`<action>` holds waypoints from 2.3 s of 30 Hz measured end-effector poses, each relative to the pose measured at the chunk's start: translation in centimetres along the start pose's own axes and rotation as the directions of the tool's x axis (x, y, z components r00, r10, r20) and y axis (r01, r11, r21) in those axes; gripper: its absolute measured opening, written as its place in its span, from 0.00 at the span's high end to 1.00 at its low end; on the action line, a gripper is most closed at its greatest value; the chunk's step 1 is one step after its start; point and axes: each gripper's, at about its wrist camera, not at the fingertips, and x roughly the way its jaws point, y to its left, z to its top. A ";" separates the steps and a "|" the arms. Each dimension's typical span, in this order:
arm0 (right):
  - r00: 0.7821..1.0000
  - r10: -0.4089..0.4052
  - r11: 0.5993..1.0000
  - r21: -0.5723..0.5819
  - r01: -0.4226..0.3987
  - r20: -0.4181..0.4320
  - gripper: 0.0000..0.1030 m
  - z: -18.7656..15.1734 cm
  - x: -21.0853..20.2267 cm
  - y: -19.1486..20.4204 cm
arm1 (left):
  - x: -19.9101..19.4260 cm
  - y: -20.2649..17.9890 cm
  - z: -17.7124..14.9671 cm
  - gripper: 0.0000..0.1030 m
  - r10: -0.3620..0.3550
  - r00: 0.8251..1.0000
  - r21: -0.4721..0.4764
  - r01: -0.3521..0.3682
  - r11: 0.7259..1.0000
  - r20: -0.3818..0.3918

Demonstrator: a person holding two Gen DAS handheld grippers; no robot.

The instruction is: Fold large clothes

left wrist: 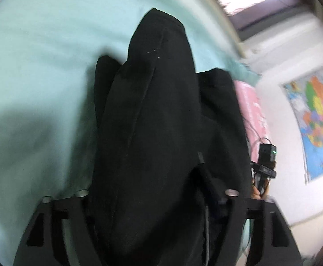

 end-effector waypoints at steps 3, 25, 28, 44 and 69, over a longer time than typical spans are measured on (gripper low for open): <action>0.998 0.057 0.996 0.068 -0.055 -0.033 0.13 0.6 2.3 -0.7 | 1.2 -0.2 0.1 0.23 0.029 1.000 -0.024 -0.029 0.999 0.000; 0.968 -0.044 0.996 -0.065 0.062 0.247 0.66 -9.3 -14.3 14.2 | -16.8 -15.8 -16.1 0.64 -0.105 0.961 0.209 0.051 0.977 0.258; 0.975 -0.082 0.994 -0.057 0.096 0.205 0.66 -10.2 -14.1 13.6 | -15.4 -13.5 -18.0 0.64 -0.076 0.974 0.148 0.045 0.988 0.211; 0.942 -0.292 0.943 0.216 0.255 0.163 0.32 -13.3 -11.5 4.7 | -18.0 -2.7 -21.5 0.45 0.154 0.945 -0.131 -0.120 0.984 0.288; 0.933 -0.348 0.922 -0.145 0.359 0.096 0.25 -10.4 -0.5 20.4 | -9.2 -16.7 -20.7 0.37 0.358 0.903 0.158 -0.399 0.903 0.235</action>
